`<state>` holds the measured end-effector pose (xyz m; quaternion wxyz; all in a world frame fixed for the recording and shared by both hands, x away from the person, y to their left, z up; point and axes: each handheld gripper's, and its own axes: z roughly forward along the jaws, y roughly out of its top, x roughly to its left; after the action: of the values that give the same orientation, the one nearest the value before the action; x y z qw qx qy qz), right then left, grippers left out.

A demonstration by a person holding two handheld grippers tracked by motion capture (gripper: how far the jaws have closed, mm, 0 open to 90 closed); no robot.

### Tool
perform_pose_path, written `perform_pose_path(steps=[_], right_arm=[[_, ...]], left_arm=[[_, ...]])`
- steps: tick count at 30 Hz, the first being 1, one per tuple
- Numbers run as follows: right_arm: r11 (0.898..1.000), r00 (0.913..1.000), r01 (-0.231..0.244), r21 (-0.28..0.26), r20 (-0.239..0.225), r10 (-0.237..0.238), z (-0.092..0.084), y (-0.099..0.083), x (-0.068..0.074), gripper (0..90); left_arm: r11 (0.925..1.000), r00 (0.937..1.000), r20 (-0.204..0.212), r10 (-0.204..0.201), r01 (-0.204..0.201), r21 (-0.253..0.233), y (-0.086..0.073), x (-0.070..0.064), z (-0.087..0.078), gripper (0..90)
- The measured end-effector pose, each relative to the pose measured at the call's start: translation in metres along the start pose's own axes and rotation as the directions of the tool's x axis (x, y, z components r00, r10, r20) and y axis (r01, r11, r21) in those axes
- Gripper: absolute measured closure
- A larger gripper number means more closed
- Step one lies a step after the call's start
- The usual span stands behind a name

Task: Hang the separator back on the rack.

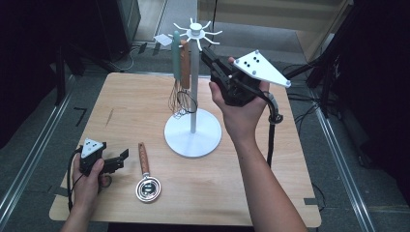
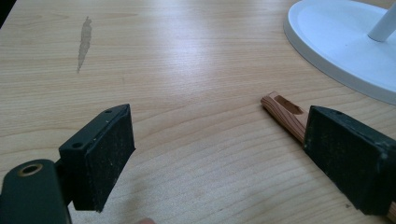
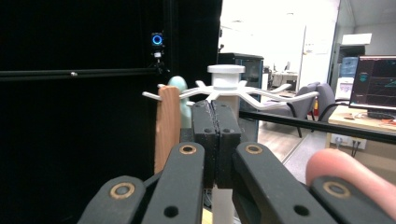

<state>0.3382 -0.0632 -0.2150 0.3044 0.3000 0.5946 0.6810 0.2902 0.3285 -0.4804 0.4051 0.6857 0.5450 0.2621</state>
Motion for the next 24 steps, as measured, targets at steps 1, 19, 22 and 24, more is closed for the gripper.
perform_pose_path(steps=[1, 19, 22, 24], right_arm=[[1.000, 1.0000, -0.002, 0.001, -0.003, 0.002, 0.000, 0.000, 0.001, 90.0], [1.000, 0.9990, 0.003, 0.011, -0.045, -0.002, 0.021, -0.001, 0.017, 90.0], [1.000, 0.9990, -0.003, 0.017, -0.045, 0.004, 0.024, 0.000, 0.018, 90.0], [1.000, 0.9989, -0.002, 0.016, -0.047, 0.003, 0.026, 0.000, 0.019, 90.0]], left_arm=[[1.0000, 1.0000, 0.000, 0.000, 0.000, 0.001, 0.000, 0.000, 0.000, 9.7], [1.0000, 1.0000, 0.004, 0.000, 0.000, 0.000, 0.000, 0.000, -0.001, 9.7], [1.0000, 1.0000, 0.005, 0.001, -0.001, -0.002, 0.000, 0.000, -0.001, 9.7], [1.0000, 1.0000, 0.005, 0.002, -0.002, -0.003, 0.000, 0.000, -0.001, 9.8]])
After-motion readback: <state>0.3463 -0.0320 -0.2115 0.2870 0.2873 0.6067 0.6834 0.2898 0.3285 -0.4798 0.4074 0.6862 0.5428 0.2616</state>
